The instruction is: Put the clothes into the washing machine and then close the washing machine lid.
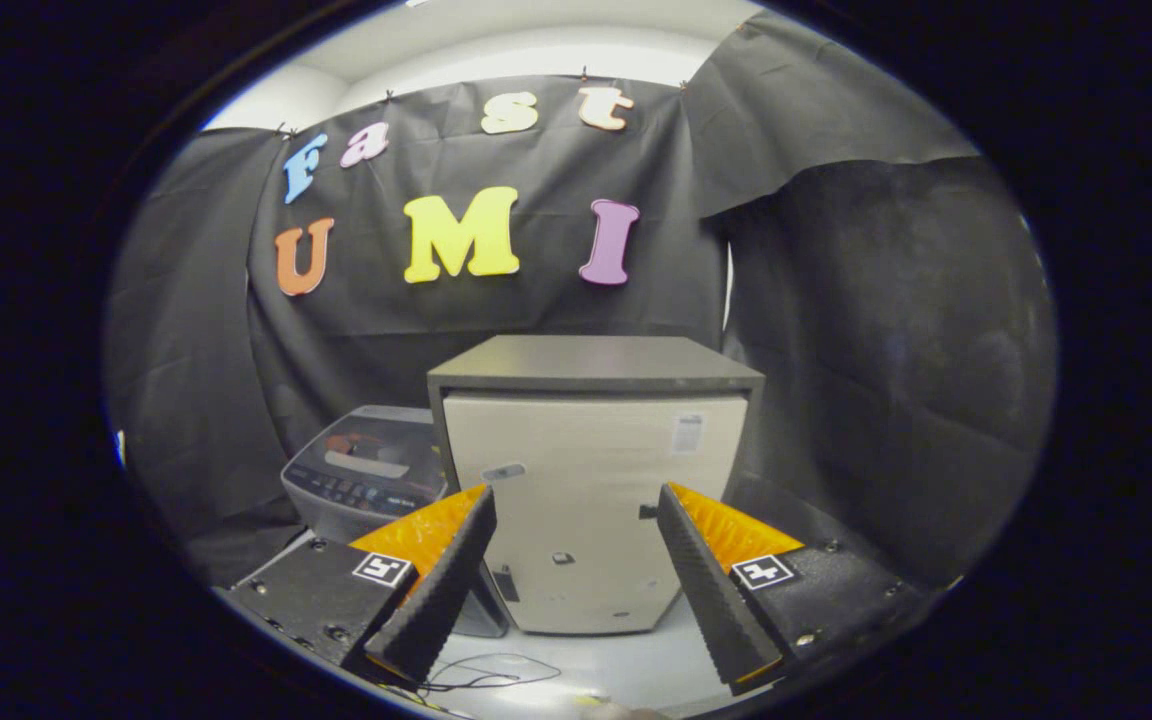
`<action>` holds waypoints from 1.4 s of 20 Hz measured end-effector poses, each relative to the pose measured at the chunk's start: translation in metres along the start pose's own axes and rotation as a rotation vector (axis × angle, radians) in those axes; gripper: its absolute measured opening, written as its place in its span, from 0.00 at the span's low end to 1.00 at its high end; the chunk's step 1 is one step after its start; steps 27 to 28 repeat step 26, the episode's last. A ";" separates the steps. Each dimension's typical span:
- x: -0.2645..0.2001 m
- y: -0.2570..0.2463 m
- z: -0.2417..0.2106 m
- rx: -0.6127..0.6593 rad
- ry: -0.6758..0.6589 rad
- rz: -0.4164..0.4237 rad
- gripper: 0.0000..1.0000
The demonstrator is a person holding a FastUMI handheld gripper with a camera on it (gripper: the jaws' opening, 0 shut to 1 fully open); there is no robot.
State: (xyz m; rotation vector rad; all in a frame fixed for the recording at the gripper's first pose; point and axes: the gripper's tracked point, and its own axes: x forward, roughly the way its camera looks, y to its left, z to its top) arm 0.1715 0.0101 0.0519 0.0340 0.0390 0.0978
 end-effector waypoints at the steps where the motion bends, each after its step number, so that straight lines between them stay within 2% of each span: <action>1: -0.010 -0.008 -0.004 -0.014 0.001 -0.006 1.00; 9: -0.081 -0.041 -0.010 -0.037 -0.015 -0.011 1.00; 15: -0.091 -0.044 -0.016 -0.030 -0.026 0.005 1.00; 28: -0.108 -0.050 -0.020 -0.024 -0.018 -0.018 1.00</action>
